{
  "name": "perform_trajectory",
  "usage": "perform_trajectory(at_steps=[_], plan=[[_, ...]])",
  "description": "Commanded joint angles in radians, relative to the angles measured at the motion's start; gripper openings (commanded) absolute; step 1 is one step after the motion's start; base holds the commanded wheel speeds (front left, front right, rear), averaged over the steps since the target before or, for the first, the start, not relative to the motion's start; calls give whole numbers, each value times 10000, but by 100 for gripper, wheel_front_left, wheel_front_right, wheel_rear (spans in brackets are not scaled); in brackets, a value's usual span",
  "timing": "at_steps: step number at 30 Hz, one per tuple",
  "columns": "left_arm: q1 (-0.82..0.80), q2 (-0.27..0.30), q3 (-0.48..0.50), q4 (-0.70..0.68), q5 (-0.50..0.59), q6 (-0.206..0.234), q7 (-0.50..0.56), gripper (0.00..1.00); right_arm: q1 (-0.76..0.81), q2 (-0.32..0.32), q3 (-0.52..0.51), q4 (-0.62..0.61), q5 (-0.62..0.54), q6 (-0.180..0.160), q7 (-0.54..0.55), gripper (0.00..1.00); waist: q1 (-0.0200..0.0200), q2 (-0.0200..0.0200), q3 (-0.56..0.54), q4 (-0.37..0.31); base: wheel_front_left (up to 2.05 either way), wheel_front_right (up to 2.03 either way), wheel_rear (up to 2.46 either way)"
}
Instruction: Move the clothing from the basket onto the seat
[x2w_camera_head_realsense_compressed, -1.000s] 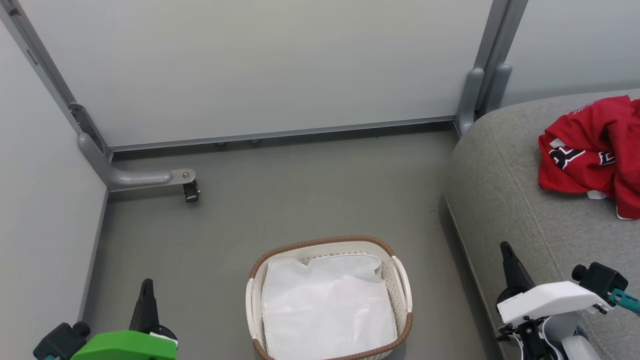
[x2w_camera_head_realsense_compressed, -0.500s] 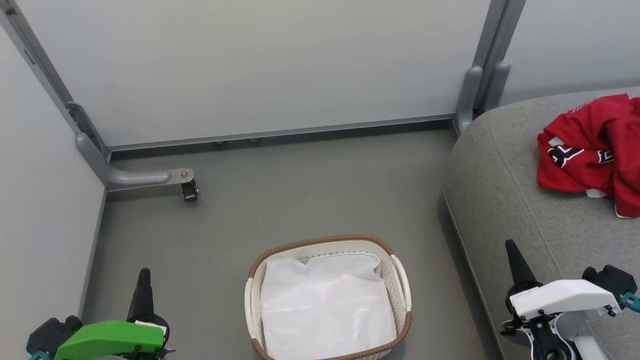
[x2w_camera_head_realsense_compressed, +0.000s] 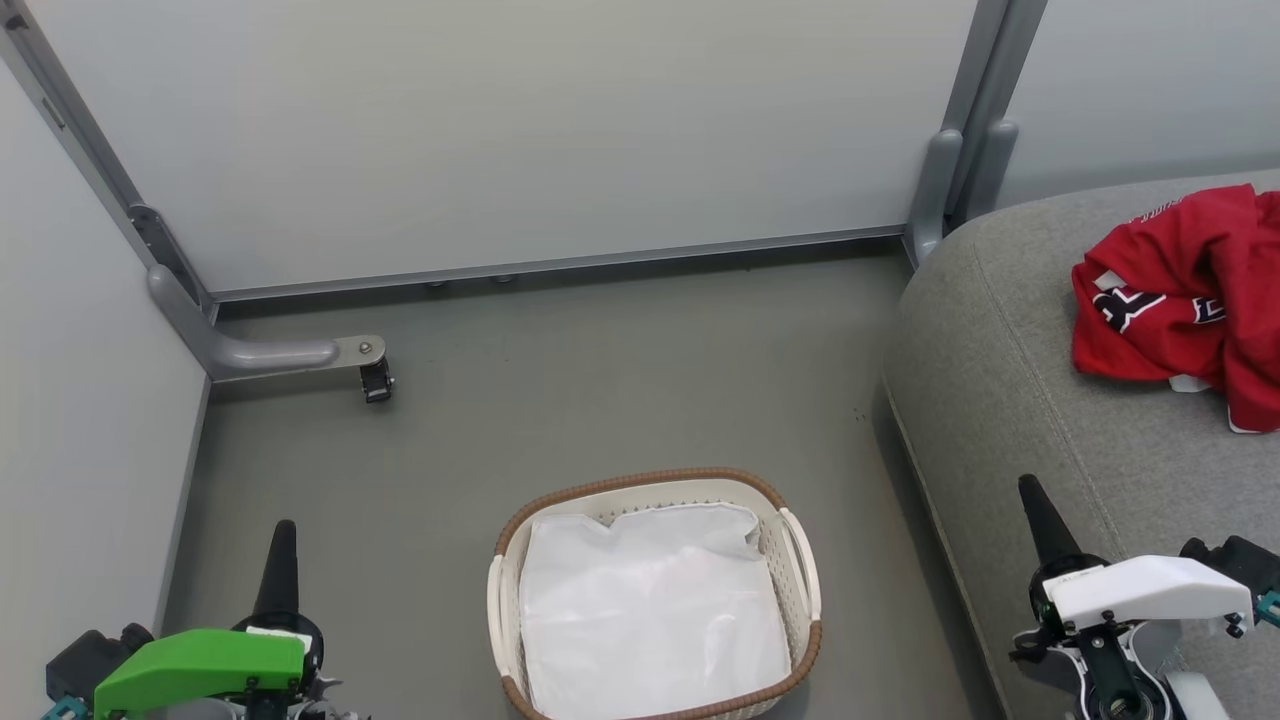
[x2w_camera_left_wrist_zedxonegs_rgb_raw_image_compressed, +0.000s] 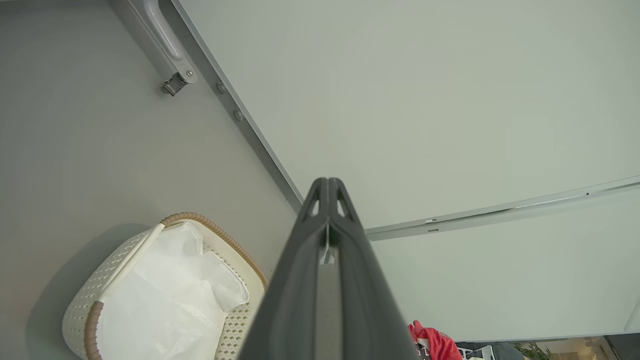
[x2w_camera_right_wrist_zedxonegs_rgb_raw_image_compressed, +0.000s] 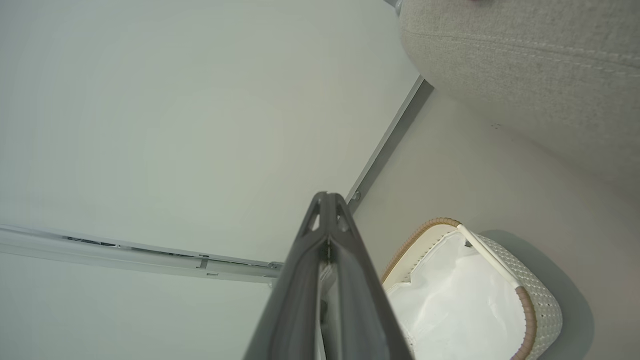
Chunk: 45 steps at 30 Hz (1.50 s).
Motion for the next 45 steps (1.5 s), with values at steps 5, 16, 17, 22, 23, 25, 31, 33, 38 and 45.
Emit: perform_trajectory(at_steps=[5, 16, 17, 22, 23, 25, 31, 33, 38, 45], plan=[[-339, 11, 116, -105, -581, -98, 162, 0, -123, -62, -123, -162, 646, -6, 186, 0, 0, 0, 11, -15, 0, 0, 0], [-474, 7, 225, -103, -1440, -139, 408, 0, -119, -67, -256, -240, 1575, -3, 428, 0, 0, 0, 34, -45, 0, 0, 0], [-495, 7, 236, -102, -1520, -144, 433, 0, -119, -69, -271, -246, 1667, -4, 450, 0, 0, 0, 36, -48, 0, 0, 0], [-556, 5, 284, -103, -1874, -176, 546, 0, -116, -72, -331, -282, 2078, -4, 560, 0, 0, 0, 47, -61, 0, 0, 0], [-559, 5, 292, -102, -1943, -180, 570, 0, -116, -73, -342, -288, 2142, -4, 581, 0, 0, 0, 49, -64, 0, 0, 0], [-580, 4, 313, -100, -2090, -178, 606, 0, -114, -74, -364, -302, 2299, -4, 619, 0, 0, 0, 53, -69, 0, 0, 0], [-674, 2, 373, -103, -2484, -209, 723, 0, -110, -77, -433, -338, 2744, -4, 738, 0, 0, 0, 66, -85, 0, 0, 0], [-683, 2, 393, -102, -2630, -207, 759, 0, -108, -77, -455, -351, 2894, -4, 781, 0, 0, 0, 70, -91, 0, 0, 0], [-746, 1, 440, -101, -2964, -236, 851, 0, -105, -80, -506, -374, 3256, -5, 875, 0, 0, 0, 81, -105, 0, 0, 0], [-803, -1, 496, -98, -3376, -270, 976, 0, -101, -83, -570, -409, 3728, -5, 984, 0, 0, 0, 95, -123, 0, 0, 0]])
